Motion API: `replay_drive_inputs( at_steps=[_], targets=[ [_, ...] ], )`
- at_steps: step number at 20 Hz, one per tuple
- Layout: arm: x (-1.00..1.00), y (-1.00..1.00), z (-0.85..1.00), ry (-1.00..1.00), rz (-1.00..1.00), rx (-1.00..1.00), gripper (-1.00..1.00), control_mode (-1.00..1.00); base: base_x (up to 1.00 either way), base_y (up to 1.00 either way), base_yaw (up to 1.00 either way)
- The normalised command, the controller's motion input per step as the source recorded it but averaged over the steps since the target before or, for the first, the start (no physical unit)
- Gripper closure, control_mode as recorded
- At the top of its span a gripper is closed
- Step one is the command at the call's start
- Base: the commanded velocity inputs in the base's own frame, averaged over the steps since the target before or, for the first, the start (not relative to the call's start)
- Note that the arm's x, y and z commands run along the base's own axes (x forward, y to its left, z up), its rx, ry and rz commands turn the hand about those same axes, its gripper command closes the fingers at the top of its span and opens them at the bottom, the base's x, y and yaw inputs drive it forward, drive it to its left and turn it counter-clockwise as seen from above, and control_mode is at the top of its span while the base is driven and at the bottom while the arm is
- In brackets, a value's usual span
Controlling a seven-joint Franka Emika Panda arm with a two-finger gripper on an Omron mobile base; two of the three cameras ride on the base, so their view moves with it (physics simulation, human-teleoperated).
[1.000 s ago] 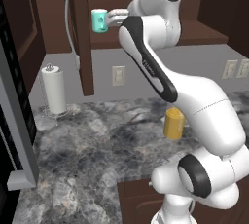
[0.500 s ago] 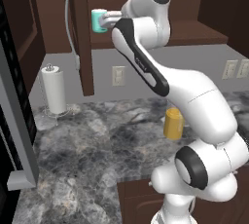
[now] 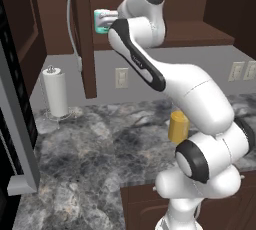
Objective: There is a tray on the dining counter. Grab the cup, mug, and pitcher and place them on the tray. The pitcher may be placed next to the tray if it cannot fit the tray.
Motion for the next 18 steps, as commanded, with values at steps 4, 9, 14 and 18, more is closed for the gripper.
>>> replay_drive_inputs(
  at_steps=[4,9,14,18],
  targets=[
    [0.26,0.0,0.0,0.0,0.0,0.0,-1.0,-1.0,0.0,0.0,0.0],
    [0.26,0.0,0.0,0.0,0.0,0.0,-1.0,-1.0,0.0,0.0,0.0],
    [0.28,0.01,0.0,0.0,0.0,0.0,-1.0,-1.0,0.0,0.0,0.0],
    [0.23,0.04,0.0,0.0,0.0,0.0,-1.0,-1.0,0.0,0.0,0.0]
  ],
)
